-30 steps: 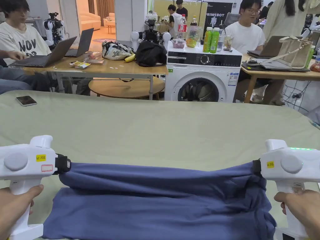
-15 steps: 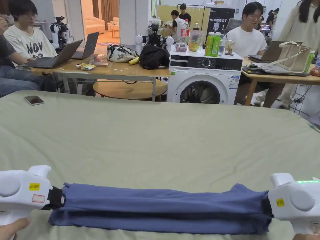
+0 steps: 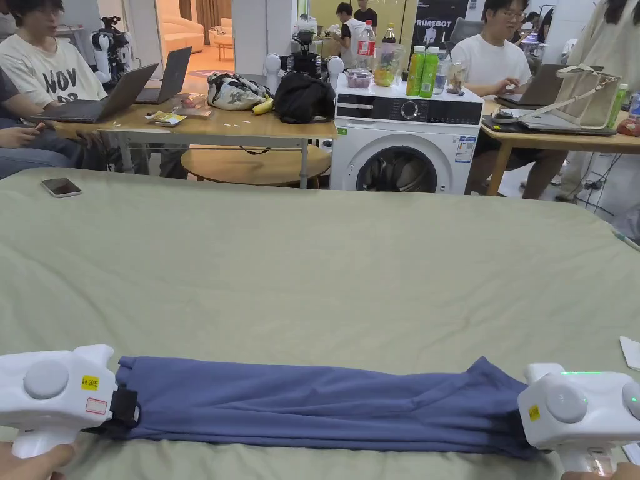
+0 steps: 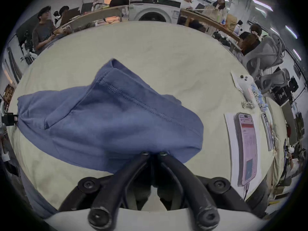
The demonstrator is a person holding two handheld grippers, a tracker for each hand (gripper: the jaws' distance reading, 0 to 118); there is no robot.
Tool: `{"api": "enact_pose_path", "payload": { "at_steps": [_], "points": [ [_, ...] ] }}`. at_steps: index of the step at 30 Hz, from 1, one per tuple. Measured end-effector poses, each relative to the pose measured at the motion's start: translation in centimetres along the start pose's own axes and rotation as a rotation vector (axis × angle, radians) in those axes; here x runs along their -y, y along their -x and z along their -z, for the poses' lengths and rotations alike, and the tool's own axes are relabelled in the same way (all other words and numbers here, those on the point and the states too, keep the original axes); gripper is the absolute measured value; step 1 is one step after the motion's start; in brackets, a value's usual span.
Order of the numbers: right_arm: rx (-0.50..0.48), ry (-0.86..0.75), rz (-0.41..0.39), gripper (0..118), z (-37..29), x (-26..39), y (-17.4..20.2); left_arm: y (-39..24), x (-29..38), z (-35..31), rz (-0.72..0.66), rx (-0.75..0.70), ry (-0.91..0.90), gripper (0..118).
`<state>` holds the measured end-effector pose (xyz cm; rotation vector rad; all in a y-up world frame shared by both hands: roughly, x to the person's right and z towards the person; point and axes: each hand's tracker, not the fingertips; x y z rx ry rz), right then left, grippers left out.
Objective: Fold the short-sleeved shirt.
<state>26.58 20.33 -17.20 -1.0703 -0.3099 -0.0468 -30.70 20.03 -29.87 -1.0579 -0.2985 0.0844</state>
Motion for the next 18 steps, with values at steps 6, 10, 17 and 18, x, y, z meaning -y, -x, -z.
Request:
{"api": "enact_pose_path", "payload": {
  "at_steps": [6, 10, 17, 18],
  "points": [
    [0.080, -0.194, 0.040, 58, -4.4, -1.5, 0.8, -2.0, -0.5, -2.6, 0.029, -0.022, -0.263, 38],
    [0.130, -0.335, 0.065, 58, -5.8, -2.3, 2.3, -3.6, -0.7, -4.0, 0.023, -0.011, -0.444, 38],
    [0.019, -0.750, 0.136, 58, -6.5, -1.2, 7.0, -6.3, -0.2, -5.8, 0.078, -0.081, -0.726, 38],
    [0.008, -0.791, 0.142, 58, -6.5, -0.9, 7.6, -6.5, 0.0, -5.9, 0.091, -0.093, -0.753, 38]
  ]
}}
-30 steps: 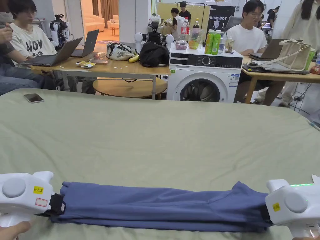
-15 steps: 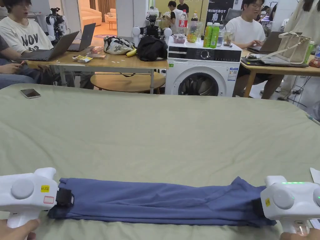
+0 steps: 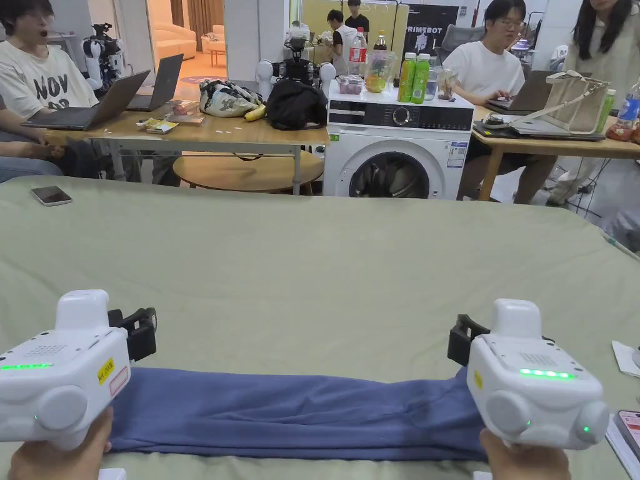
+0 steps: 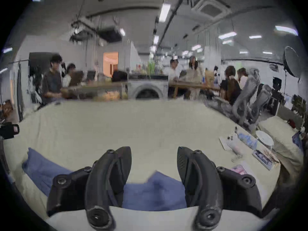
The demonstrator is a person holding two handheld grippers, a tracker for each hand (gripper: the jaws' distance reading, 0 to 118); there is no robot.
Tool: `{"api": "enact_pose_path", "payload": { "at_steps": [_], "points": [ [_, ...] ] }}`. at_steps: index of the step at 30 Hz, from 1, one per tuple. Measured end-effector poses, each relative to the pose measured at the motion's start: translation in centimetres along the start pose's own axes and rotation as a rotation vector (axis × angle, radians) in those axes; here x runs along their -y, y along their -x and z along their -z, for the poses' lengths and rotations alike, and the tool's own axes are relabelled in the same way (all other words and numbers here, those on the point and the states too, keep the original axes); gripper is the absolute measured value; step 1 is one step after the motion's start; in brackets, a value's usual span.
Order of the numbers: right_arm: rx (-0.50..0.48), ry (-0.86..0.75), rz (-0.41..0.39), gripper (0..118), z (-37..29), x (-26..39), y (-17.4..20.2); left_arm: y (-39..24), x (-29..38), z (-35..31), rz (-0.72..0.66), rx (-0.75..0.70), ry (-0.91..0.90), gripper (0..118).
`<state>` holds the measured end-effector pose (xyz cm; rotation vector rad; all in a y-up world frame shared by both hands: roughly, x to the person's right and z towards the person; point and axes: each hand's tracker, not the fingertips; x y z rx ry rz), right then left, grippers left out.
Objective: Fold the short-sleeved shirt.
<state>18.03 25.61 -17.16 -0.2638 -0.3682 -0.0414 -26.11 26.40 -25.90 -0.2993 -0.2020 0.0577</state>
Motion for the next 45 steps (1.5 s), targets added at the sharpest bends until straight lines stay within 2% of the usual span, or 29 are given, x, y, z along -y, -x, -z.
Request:
{"api": "enact_pose_path", "payload": {
  "at_steps": [1, 2, 3, 4, 5, 6, 8, 11, 16, 20, 21, 24, 25, 31, 35, 37, 40, 41, 42, 43, 44, 45],
  "points": [
    [-0.010, -0.040, 0.009, 57, -0.3, 0.2, 0.6, -0.3, 0.0, -0.4, 0.017, -0.012, -0.035, 38],
    [-0.014, -0.071, 0.011, 50, -0.6, 0.4, 1.2, -0.6, 0.0, -0.9, 0.032, -0.020, -0.064, 38],
    [-0.014, -0.087, 0.013, 34, -0.6, 0.5, 1.7, -0.8, 0.0, -1.3, 0.046, -0.024, -0.084, 34],
    [-0.004, -0.089, 0.013, 7, -0.7, 0.5, 2.3, -0.5, 0.0, -0.9, 0.068, -0.026, -0.122, 16],
    [-0.001, -0.104, 0.019, 0, -0.9, 0.5, 2.7, -0.7, 0.1, -1.0, 0.090, -0.047, -0.119, 1],
    [-0.008, -0.111, 0.021, 0, -1.0, 0.5, 3.0, -0.7, 0.1, -1.2, 0.106, -0.078, -0.126, 0],
    [-0.013, -0.114, 0.015, 0, -0.9, 0.4, 4.0, -0.5, 0.0, -1.3, 0.086, -0.042, -0.099, 0],
    [-0.022, -0.093, 0.003, 0, -0.6, 0.2, 5.3, 0.9, 0.0, -1.0, 0.073, -0.061, -0.042, 0],
    [-0.049, -0.067, 0.006, 0, -0.1, 0.1, 7.2, 5.3, -0.2, 0.2, -0.025, -0.009, 0.161, 0],
    [-0.090, -0.058, -0.020, 0, 0.1, 0.1, 9.2, 10.2, 0.2, 2.4, -0.169, 0.075, 0.366, 0],
    [-0.100, -0.059, -0.026, 0, 0.1, 0.1, 9.6, 11.3, 0.5, 3.0, -0.206, 0.117, 0.419, 6],
    [-0.131, -0.046, -0.035, 0, 0.2, 0.2, 10.9, 14.3, 1.8, 5.1, -0.319, 0.223, 0.539, 53],
    [-0.140, -0.039, -0.038, 0, 0.3, 0.2, 11.2, 15.1, 2.3, 5.8, -0.359, 0.254, 0.566, 66],
    [-0.168, -0.009, -0.051, 0, 0.6, 0.8, 12.3, 16.7, 6.6, 8.7, -0.581, 0.444, 0.749, 67],
    [-0.169, 0.002, -0.065, 0, 0.7, 1.1, 12.2, 17.9, 9.4, 10.6, -0.850, 0.615, 0.702, 67],
    [-0.168, 0.008, -0.068, 0, 0.8, 1.3, 12.1, 16.3, 10.0, 10.3, -0.886, 0.634, 0.702, 67],
    [-0.160, 0.022, -0.067, 0, 1.0, 1.5, 11.8, 13.9, 10.0, 9.7, -0.845, 0.676, 0.672, 67],
    [-0.158, 0.026, -0.064, 0, 1.1, 1.5, 11.6, 13.3, 10.0, 9.6, -0.849, 0.667, 0.670, 62],
    [-0.158, 0.030, -0.061, 0, 1.2, 1.6, 11.5, 12.8, 10.1, 9.5, -0.855, 0.638, 0.682, 50],
    [-0.157, 0.034, -0.059, 0, 1.1, 1.6, 11.4, 12.3, 10.2, 9.6, -0.843, 0.599, 0.713, 24],
    [-0.156, 0.038, -0.060, 0, 1.2, 1.7, 11.4, 11.4, 9.8, 8.9, -0.803, 0.568, 0.738, 10],
    [-0.156, 0.040, -0.062, 0, 1.3, 1.7, 11.4, 11.0, 10.0, 8.5, -0.766, 0.534, 0.738, 9]
  ]
}}
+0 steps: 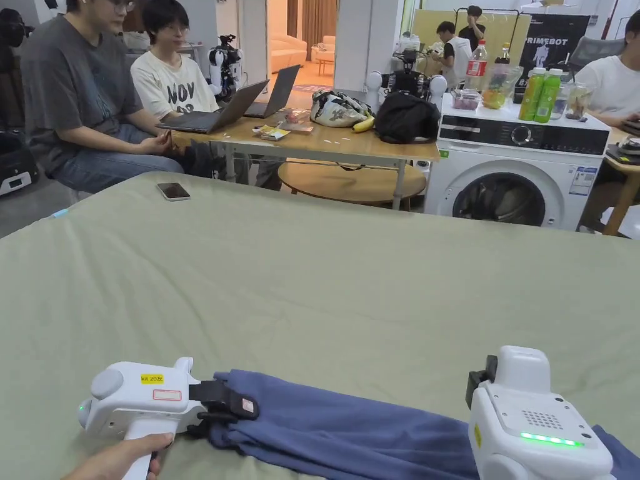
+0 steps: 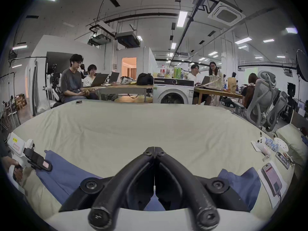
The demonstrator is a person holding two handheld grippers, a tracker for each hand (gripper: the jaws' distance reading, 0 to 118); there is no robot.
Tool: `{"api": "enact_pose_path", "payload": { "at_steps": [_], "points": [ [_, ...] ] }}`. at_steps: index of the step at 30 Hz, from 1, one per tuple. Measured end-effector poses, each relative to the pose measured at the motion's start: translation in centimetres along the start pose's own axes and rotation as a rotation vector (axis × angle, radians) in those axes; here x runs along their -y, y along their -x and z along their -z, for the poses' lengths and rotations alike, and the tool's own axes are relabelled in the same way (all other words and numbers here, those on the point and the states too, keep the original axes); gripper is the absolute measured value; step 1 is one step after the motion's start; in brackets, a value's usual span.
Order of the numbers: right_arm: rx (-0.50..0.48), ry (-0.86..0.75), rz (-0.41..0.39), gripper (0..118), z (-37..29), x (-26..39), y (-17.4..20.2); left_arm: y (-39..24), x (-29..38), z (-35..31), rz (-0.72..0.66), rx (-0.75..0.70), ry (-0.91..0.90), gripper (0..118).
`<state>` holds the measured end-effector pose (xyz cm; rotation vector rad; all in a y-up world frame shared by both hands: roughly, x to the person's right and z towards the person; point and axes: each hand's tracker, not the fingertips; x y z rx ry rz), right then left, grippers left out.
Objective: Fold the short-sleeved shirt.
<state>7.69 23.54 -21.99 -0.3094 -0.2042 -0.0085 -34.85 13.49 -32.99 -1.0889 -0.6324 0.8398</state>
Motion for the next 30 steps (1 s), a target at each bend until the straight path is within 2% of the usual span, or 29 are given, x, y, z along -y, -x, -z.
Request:
{"api": "enact_pose_path", "payload": {
  "at_steps": [2, 7, 11, 15, 19, 24, 27, 30],
  "points": [
    [0.002, 0.005, -0.001, 0, 0.1, 0.1, 0.0, 0.4, -0.4, -0.8, 0.000, 0.051, -0.036, 7],
    [0.000, 0.008, 0.000, 0, 0.3, 0.0, 0.0, 0.5, -2.3, -2.8, 0.064, 0.026, -0.072, 6],
    [-0.008, 0.008, 0.001, 0, 0.7, -0.3, 0.0, -2.5, -2.0, -5.5, 0.170, 0.027, -0.126, 6],
    [-0.018, 0.004, -0.003, 0, 0.6, -0.7, 0.2, -3.6, -2.4, -9.3, 0.152, 0.014, -0.171, 6],
    [-0.028, 0.002, -0.007, 0, 0.9, -0.7, 0.4, -4.5, -2.5, -10.9, 0.201, -0.181, -0.161, 6],
    [-0.039, 0.012, -0.003, 0, 1.0, -0.9, 0.6, -6.9, -1.7, -9.7, 0.255, -0.295, -0.134, 6],
    [-0.045, 0.011, -0.004, 0, 0.8, -0.9, 0.5, -9.2, -0.9, -8.7, 0.278, -0.250, -0.113, 6],
    [-0.045, 0.007, -0.005, 0, 0.7, -0.9, 0.3, -12.1, 0.0, -7.1, 0.305, -0.112, -0.071, 6]
  ]
}}
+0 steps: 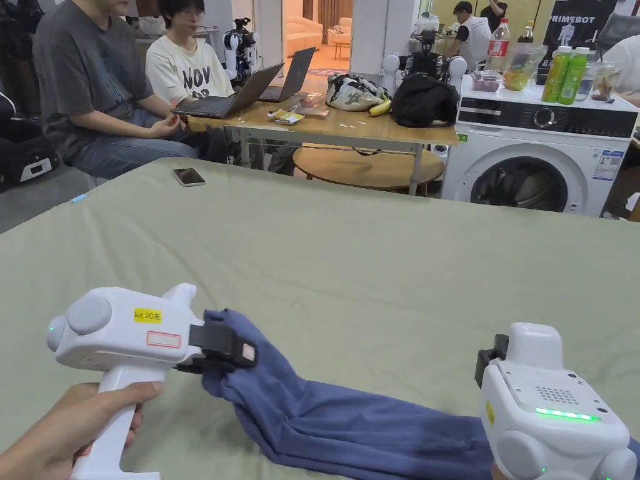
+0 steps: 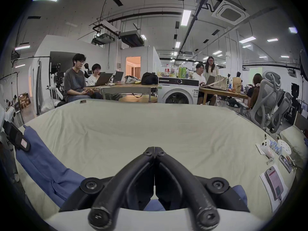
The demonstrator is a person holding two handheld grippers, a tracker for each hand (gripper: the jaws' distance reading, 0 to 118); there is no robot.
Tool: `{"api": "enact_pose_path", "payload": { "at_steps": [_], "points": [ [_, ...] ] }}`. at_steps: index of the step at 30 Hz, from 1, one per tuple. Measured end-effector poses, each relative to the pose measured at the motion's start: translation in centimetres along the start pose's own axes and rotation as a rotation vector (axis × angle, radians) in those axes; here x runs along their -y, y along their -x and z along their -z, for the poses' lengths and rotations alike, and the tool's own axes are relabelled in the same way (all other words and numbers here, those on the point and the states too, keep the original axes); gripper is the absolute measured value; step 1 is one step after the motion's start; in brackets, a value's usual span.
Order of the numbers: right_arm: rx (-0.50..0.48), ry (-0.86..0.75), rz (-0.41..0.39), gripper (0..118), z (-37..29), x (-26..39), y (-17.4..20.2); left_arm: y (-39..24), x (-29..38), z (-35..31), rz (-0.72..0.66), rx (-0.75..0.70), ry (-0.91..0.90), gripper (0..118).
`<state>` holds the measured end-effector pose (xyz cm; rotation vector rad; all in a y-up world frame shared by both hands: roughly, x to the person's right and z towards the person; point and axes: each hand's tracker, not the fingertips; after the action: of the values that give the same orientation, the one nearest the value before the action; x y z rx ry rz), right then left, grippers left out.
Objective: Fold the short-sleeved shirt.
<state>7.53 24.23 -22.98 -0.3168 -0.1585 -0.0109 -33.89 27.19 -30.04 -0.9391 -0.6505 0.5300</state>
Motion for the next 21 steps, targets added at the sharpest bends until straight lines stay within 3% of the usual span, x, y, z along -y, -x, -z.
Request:
{"api": "enact_pose_path", "payload": {
  "at_steps": [5, 17, 18, 21],
  "points": [
    [-0.001, 0.002, 0.000, 0, -0.4, -0.1, -0.2, -4.1, 0.4, 4.6, 0.018, 0.104, 0.077, 6],
    [0.029, 0.016, 0.002, 0, -0.8, 0.4, -2.0, -5.5, 4.2, 18.7, 0.038, -0.149, 0.302, 6],
    [0.031, 0.018, 0.002, 0, -0.8, 0.5, -2.1, -5.4, 4.2, 18.9, 0.035, -0.143, 0.302, 10],
    [0.036, 0.023, 0.004, 0, -0.9, 0.5, -2.4, -5.6, 4.0, 18.1, -0.027, -0.035, 0.293, 45]
  ]
}}
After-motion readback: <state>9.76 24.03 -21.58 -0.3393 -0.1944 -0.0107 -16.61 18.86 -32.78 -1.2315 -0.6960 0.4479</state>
